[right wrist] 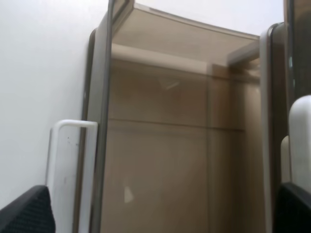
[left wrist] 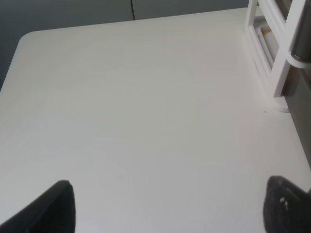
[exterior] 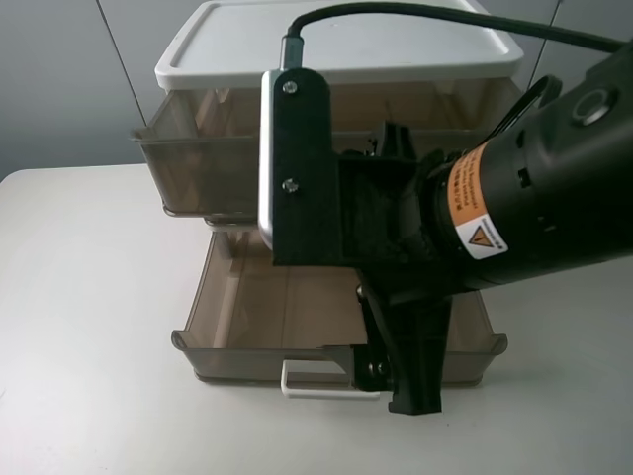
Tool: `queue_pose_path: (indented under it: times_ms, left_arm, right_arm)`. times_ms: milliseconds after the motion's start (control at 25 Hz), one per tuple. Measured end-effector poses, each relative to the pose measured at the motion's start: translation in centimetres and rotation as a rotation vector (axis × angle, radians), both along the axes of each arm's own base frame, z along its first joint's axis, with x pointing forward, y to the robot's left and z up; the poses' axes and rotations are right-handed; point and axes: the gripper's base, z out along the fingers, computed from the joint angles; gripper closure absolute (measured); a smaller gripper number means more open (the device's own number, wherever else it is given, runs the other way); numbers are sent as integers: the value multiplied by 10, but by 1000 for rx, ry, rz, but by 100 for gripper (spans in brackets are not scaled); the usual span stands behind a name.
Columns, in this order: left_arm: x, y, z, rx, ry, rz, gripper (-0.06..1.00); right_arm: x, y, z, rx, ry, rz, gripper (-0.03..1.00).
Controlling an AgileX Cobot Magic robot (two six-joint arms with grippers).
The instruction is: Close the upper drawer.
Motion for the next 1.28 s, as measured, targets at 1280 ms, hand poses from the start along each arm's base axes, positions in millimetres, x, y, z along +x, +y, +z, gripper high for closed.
queue_pose_path:
  times_ms: [1280]
  left_arm:
    - [0,0,0,0,0,0,20]
  right_arm:
    - [45,-6,-3,77,-102,-85,29]
